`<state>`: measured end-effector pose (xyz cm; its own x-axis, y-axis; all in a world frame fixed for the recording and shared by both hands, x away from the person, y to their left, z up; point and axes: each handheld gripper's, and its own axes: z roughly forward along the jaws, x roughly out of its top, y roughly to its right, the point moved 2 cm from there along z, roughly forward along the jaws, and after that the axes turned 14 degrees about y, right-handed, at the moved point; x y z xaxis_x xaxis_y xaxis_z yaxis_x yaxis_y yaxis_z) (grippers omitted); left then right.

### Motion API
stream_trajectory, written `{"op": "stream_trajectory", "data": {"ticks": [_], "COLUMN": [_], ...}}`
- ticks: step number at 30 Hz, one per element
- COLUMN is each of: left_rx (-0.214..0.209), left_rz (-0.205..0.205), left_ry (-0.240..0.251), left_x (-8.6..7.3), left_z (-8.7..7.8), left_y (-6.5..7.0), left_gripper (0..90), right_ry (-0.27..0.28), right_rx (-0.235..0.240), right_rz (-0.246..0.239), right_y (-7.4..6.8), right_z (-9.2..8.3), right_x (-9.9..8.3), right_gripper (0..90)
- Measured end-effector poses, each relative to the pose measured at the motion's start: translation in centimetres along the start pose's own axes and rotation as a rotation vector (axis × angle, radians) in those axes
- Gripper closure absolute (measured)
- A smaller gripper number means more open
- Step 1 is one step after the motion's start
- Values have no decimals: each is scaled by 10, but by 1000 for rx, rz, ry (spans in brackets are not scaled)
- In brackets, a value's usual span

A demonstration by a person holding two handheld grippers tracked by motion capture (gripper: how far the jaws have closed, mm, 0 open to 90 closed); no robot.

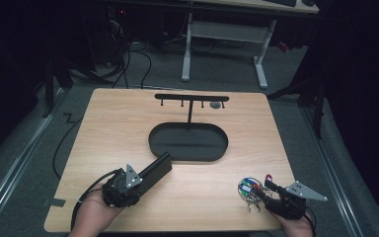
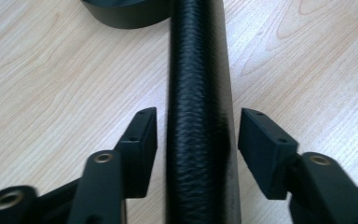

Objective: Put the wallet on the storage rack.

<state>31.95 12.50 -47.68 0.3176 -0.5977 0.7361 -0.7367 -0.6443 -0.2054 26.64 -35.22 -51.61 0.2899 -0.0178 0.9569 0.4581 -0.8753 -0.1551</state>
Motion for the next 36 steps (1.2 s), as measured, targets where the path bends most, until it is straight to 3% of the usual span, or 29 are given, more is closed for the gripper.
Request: {"op": "stream_trajectory", "data": {"ticks": [11, 13, 18, 24, 27, 36], "left_rx": [-75, -98, -110, -92, -105, -79], "left_rz": [1, -17, -10, 53, 75, 154], "left_ry": [-43, -63, -61, -53, -35, -5], "left_x": [16, 17, 21, 23, 23, 35], "left_z": [5, 9, 12, 12, 9, -2], "left_y": [-9, -8, -8, 0, 2, -1], "left_gripper": [561, 588, 696, 726, 728, 729], "right_ry": [-9, -13, -16, -11, -12, -17], "right_rx": [3, 4, 6, 5, 5, 3], "right_rz": [-2, -6, -1, 5, 5, 4], "right_y": [0, 0, 0, 1, 1, 1], "right_z": [3, 4, 5, 3, 4, 4], "right_x": [-1, -1, -2, -2, -2, -3], "right_gripper": [434, 434, 434, 435, 436, 437]}}
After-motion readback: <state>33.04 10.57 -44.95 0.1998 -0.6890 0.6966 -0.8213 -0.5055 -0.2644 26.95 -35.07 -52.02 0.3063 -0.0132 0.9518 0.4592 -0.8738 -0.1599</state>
